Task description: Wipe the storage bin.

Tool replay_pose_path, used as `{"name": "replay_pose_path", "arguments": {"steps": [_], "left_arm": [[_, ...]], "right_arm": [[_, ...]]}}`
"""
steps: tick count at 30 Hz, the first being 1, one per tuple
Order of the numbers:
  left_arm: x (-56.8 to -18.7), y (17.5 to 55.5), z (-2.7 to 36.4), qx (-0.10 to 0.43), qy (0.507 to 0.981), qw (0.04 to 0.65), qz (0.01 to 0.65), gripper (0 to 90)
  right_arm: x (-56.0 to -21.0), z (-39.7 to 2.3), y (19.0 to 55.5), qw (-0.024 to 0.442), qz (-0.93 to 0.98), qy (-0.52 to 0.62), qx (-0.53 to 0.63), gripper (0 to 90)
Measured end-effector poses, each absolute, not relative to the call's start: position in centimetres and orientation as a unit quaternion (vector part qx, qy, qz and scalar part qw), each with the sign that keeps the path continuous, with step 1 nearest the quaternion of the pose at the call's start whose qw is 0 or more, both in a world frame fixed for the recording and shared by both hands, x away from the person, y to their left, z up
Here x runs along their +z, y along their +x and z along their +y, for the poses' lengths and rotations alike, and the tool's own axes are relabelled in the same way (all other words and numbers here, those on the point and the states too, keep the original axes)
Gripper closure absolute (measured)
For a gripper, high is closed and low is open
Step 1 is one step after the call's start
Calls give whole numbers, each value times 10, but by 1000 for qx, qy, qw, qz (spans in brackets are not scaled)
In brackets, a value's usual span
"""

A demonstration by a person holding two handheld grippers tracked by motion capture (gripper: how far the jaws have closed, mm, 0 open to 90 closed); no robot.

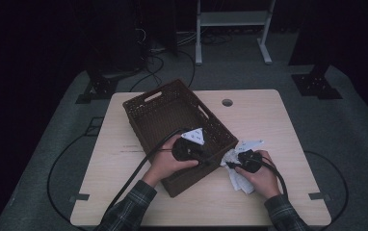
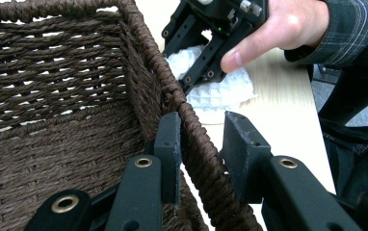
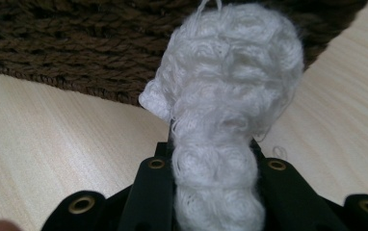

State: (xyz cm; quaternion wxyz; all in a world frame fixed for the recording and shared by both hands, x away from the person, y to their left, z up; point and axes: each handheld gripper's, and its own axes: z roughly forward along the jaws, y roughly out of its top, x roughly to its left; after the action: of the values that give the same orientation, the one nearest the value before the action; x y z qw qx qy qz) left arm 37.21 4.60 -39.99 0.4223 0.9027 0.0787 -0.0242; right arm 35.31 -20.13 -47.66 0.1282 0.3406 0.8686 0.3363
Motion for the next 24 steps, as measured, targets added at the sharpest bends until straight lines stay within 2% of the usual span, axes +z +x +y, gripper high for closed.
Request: {"name": "replay_pose_path", "arguments": {"steps": [13, 24], "left_arm": [[-400, 372, 46, -23, 903, 423, 78, 675], [-400, 372, 46, -24, 903, 423, 78, 675]], "right_arm": [[-475, -195, 348, 137, 874, 328, 330, 754], [-445, -194, 335, 165, 860, 306, 375, 754]]}}
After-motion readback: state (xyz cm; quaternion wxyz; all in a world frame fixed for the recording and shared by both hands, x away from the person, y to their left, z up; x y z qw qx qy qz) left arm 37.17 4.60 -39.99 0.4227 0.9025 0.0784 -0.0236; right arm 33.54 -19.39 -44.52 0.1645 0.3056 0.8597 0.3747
